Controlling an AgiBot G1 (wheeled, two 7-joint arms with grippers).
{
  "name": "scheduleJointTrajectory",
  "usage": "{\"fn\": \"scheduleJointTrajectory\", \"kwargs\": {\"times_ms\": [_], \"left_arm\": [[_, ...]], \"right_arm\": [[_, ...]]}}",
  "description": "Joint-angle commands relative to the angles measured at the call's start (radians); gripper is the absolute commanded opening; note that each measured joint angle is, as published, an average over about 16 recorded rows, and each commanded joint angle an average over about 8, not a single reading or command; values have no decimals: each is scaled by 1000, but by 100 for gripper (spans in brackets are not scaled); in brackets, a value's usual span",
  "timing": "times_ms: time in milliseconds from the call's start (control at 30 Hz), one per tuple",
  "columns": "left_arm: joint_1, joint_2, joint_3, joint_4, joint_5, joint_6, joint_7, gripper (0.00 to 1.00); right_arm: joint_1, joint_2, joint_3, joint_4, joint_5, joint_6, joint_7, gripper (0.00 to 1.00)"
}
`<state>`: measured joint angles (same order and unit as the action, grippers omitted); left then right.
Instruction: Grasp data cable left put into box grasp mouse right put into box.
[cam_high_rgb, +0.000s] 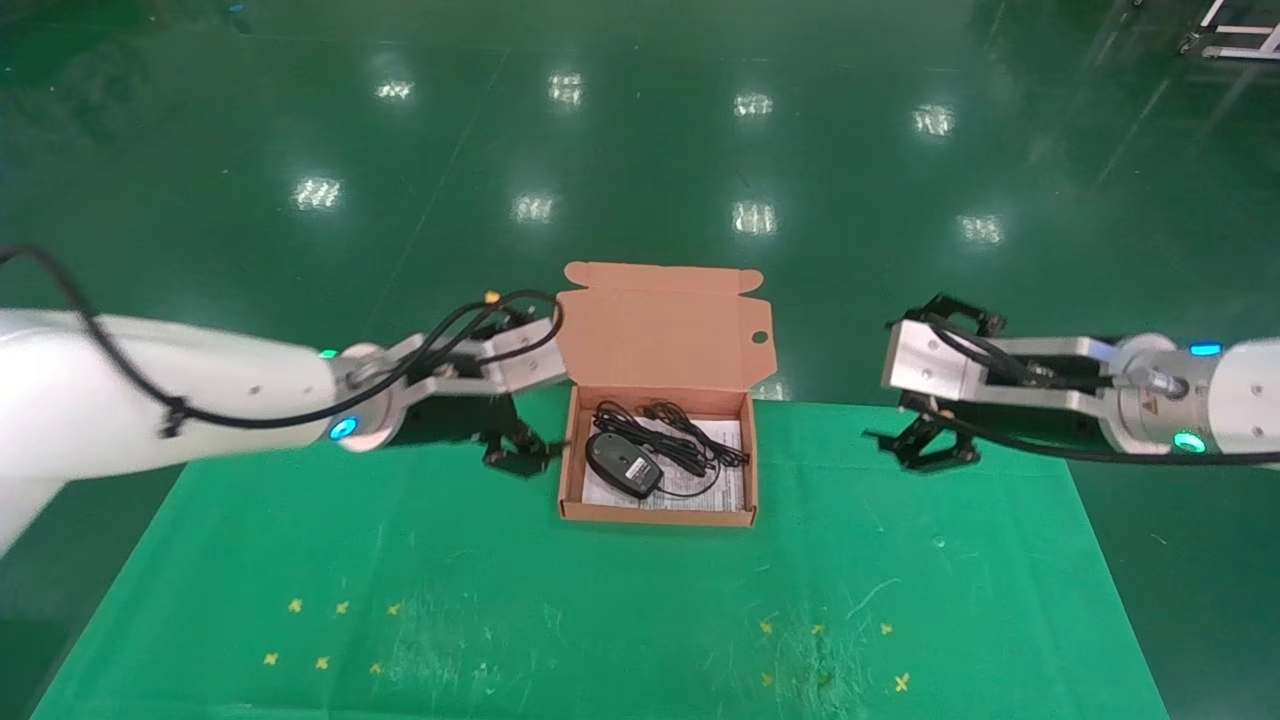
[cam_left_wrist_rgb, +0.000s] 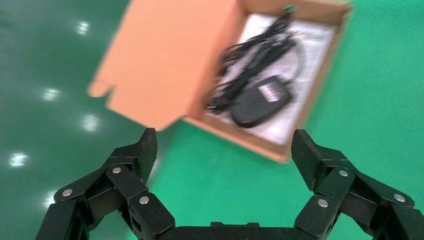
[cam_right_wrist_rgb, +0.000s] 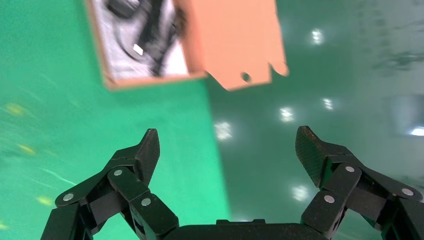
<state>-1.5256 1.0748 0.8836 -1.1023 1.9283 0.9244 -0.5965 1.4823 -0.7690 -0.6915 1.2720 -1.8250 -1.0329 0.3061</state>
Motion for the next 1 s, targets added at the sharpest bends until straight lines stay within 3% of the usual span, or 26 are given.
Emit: {"fn": "scheduleJointTrajectory", "kwargs": {"times_ms": [33, 1000], "left_arm": [[22, -23, -30, -9, -59, 28, 20, 100], [339, -348, -454, -137, -899, 429, 307, 100]], "right_arm": [[-19, 7, 19, 1, 50, -21, -5, 100], [-285, 110, 288, 9, 766, -324, -83, 100]]}}
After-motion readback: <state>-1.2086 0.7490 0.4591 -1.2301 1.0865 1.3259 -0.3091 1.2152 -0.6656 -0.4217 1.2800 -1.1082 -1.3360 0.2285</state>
